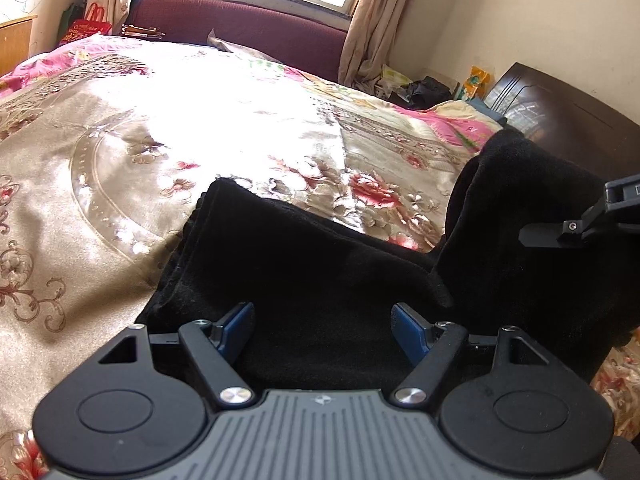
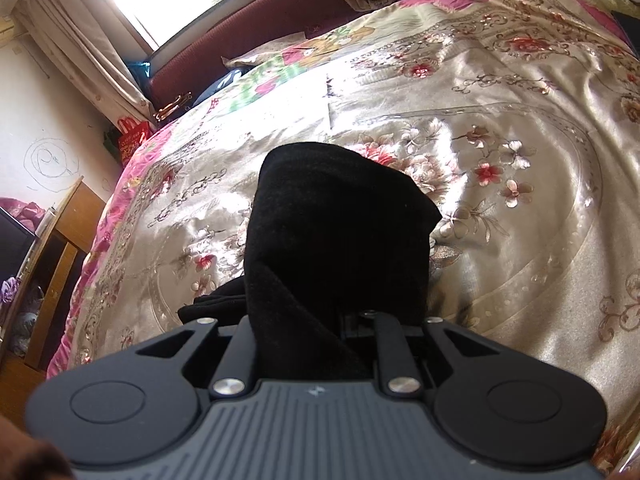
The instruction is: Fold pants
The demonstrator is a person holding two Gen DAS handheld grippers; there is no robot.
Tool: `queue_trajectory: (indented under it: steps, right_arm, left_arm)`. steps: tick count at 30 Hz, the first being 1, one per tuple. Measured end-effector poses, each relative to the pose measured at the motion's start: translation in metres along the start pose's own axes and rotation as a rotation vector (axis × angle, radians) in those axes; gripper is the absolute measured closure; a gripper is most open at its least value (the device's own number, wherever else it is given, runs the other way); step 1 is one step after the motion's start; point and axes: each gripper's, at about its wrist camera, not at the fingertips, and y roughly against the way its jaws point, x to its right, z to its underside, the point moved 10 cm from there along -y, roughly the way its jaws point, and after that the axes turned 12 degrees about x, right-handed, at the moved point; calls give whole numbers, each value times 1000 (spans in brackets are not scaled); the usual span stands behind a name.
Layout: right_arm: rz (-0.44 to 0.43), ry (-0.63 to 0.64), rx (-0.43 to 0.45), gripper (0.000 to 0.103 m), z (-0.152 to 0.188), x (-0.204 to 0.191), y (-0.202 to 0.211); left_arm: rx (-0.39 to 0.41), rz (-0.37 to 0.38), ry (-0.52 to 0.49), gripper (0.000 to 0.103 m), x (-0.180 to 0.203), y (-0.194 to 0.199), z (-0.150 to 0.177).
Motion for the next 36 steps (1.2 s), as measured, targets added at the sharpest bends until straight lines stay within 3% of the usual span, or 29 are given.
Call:
queue_trajectory:
  steps: [2,7,12,15,17,20,24,28,31,34,36]
  right_arm:
    - [-17,-45,14,87,-8,14,12]
    - [-39,-235,36,88,-17,75,38]
    - [-63,-426,23,88,-9,135,40]
    - [-74,-484,23,88,-2,158,38]
    - [-81,-525,20,88,3,172,35]
    - [-72,-549,8,88,10,185,28]
    - [-85,-555,4,88,10,188,25]
    - [-93,-524,5,88,4,182,28]
    - [-86,-493,6,88,4,177,30]
    - [-66,-473,4,88,4,172,29]
    - [-62,-462,2,88,1,169,31]
  left_arm:
    - [23,23,2,15,10,3,-5]
    - [66,10,-180,15,46,0,-6]
    - [-36,9,-334,15,79,-42,8]
    - [-113,-56,-445,15,86,-78,15]
    - [-166,-94,-457,11,79,-102,20]
    - [-166,-129,-466,10,76,-117,18]
    - [-160,-126,-470,11,78,-110,8]
    - [-159,-49,-428,11,74,-75,1]
    - [-114,-33,-431,11,68,-41,4]
    - [-60,-1,-365,11,65,-14,5]
    - [-62,-15,-398,11,65,-12,14]
